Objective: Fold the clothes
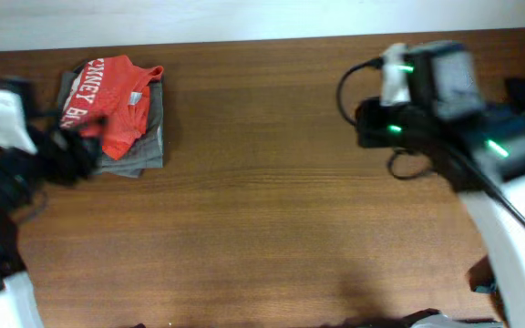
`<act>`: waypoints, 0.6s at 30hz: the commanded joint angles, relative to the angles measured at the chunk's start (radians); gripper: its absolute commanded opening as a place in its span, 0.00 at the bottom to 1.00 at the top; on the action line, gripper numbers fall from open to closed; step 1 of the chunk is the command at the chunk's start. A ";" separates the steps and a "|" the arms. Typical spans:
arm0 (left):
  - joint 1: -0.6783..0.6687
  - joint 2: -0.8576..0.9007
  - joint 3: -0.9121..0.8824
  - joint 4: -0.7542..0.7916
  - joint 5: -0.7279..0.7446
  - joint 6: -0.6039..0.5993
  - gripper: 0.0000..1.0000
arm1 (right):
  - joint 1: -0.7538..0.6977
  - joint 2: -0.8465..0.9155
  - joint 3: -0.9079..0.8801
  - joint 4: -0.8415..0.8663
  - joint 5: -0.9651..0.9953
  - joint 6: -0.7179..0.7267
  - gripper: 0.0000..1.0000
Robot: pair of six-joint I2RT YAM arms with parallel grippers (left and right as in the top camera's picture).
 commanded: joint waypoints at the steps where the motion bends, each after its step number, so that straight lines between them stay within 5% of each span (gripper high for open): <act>1: -0.135 -0.047 0.106 -0.172 -0.221 0.332 0.83 | -0.003 -0.167 0.078 -0.006 0.013 -0.011 0.33; 3: -0.241 -0.066 0.137 -0.219 -0.346 0.340 0.88 | -0.003 -0.233 0.078 -0.008 0.013 -0.011 0.46; 4: -0.302 -0.080 0.138 -0.212 -0.394 0.339 0.99 | -0.003 -0.265 0.078 -0.012 0.013 -0.011 0.63; 6: -0.396 -0.099 0.138 -0.196 -0.465 0.323 0.99 | -0.003 -0.319 0.078 -0.026 0.013 -0.011 0.99; 11: -0.510 -0.099 0.136 -0.225 -0.612 0.279 0.99 | -0.003 -0.406 0.078 -0.064 0.012 -0.010 0.99; 18: -0.513 -0.078 0.135 -0.249 -0.585 0.279 0.99 | -0.003 -0.439 0.078 -0.094 0.012 -0.010 0.99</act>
